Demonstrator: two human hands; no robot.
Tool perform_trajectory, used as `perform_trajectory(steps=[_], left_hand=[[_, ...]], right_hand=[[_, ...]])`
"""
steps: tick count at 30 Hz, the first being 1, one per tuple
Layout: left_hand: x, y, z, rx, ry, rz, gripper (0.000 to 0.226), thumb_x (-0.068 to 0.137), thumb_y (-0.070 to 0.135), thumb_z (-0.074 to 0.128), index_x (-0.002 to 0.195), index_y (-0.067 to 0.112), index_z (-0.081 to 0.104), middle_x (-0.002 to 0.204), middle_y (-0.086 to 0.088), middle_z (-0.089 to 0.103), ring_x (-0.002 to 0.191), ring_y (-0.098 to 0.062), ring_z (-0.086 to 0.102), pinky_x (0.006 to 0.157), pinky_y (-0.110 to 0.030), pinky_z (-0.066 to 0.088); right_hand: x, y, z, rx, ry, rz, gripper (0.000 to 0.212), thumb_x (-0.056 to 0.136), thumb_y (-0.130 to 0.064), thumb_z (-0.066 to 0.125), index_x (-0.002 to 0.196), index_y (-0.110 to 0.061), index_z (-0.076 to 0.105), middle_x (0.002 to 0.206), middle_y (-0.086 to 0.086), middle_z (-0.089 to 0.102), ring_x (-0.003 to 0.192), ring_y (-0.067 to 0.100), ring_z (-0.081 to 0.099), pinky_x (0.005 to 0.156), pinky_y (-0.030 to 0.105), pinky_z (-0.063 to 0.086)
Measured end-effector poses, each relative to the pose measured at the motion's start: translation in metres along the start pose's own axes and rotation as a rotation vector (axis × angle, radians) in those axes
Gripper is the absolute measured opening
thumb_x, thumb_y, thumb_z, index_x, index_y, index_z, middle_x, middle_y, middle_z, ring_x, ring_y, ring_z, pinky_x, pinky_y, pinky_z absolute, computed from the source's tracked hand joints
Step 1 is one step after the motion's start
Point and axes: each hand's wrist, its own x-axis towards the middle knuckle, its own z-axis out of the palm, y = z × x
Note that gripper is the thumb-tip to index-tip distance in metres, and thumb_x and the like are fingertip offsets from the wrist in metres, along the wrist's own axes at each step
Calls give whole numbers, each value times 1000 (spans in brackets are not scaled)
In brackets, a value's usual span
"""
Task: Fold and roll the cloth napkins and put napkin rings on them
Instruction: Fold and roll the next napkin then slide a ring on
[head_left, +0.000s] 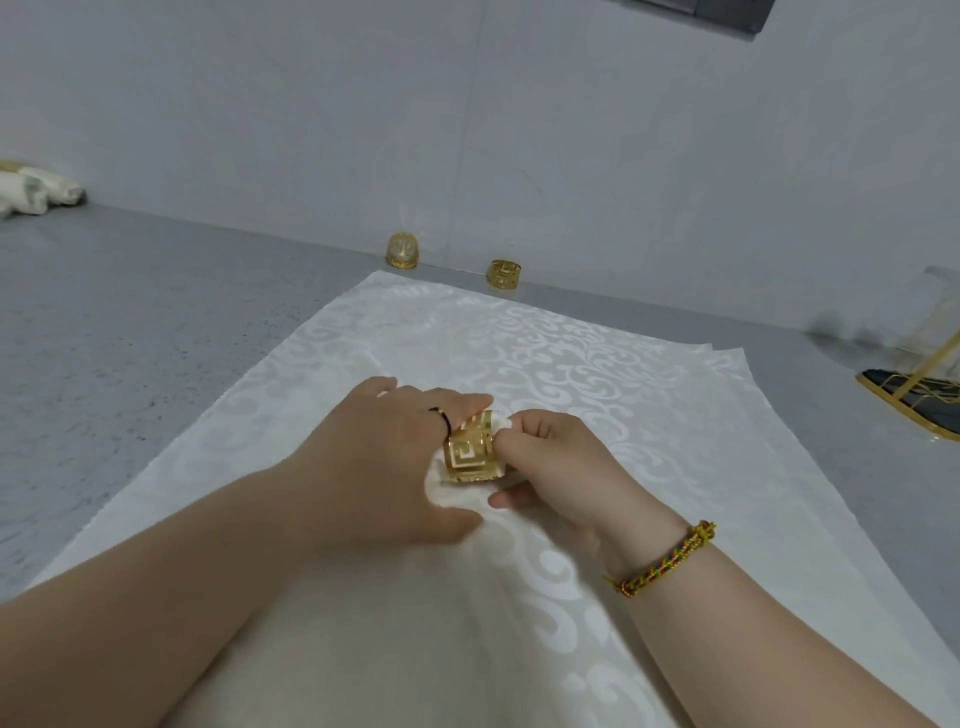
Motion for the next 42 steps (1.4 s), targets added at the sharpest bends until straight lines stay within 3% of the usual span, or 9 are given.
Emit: perform_trajectory(steps=[2,4,7,10,13,21,25,29,42], left_hand=[[2,9,4,32,50,6,86,50,77,30,118,31,56,106,13,66,89,-13,63,84,-19,34],[7,10,6,14,151,3,48,55,69,46,77,29,63,60,10,64,48,-12,52,57,-17,35],[8,5,1,62,192,24,33,54,61,53,60,29,58,43,10,53,37,-10,45,51,-14,38],[4,5,-10,33,141,-10,36,54,59,45,68,29,59,50,11,52,44,-10,47,46,-6,18],[1,5,-11,70,92,-53,48,56,61,39,96,38,51,72,15,51,68,-7,51,49,-9,21],[0,2,-14,98,-23,-107,44,75,55,55,115,42,44,82,16,48,76,-5,47,58,-7,26],[0,1,-19,-55,-53,-289,48,71,58,60,113,38,48,82,16,51,78,-8,49,62,-16,36],[2,-8,-14,-337,-37,-498,44,69,50,68,98,19,58,80,6,59,74,-10,55,66,-26,43],[3,1,-17,-432,-78,-539,34,68,46,70,78,16,57,65,6,54,58,-7,50,56,-23,37]], right_hand=[[0,2,3,-25,1,-27,25,81,-5,52,60,-13,41,66,7,45,58,17,48,50,20,37],[-1,1,4,-38,-6,-58,28,81,-6,52,57,-14,42,63,5,43,61,16,42,53,24,33],[0,-4,-2,128,-75,-16,24,83,0,48,60,-9,47,69,10,50,69,20,50,68,30,48],[1,-7,-10,219,-146,10,3,76,-1,54,74,-3,52,84,15,54,77,21,57,75,34,55],[3,-6,-17,238,-176,47,18,60,-11,51,76,-2,55,81,13,59,76,19,61,70,31,57],[0,-8,-21,273,-205,64,15,87,1,43,88,3,57,84,14,63,79,21,63,70,32,57],[-4,-10,-21,387,-111,-32,12,88,-14,53,86,-3,57,86,9,62,80,21,62,73,37,56],[-4,-3,-8,-92,263,-440,23,77,-12,70,62,-21,54,71,0,54,59,4,48,61,12,40],[7,12,11,-320,229,-640,25,72,-21,61,61,-32,41,78,-15,45,79,6,48,75,14,40]])
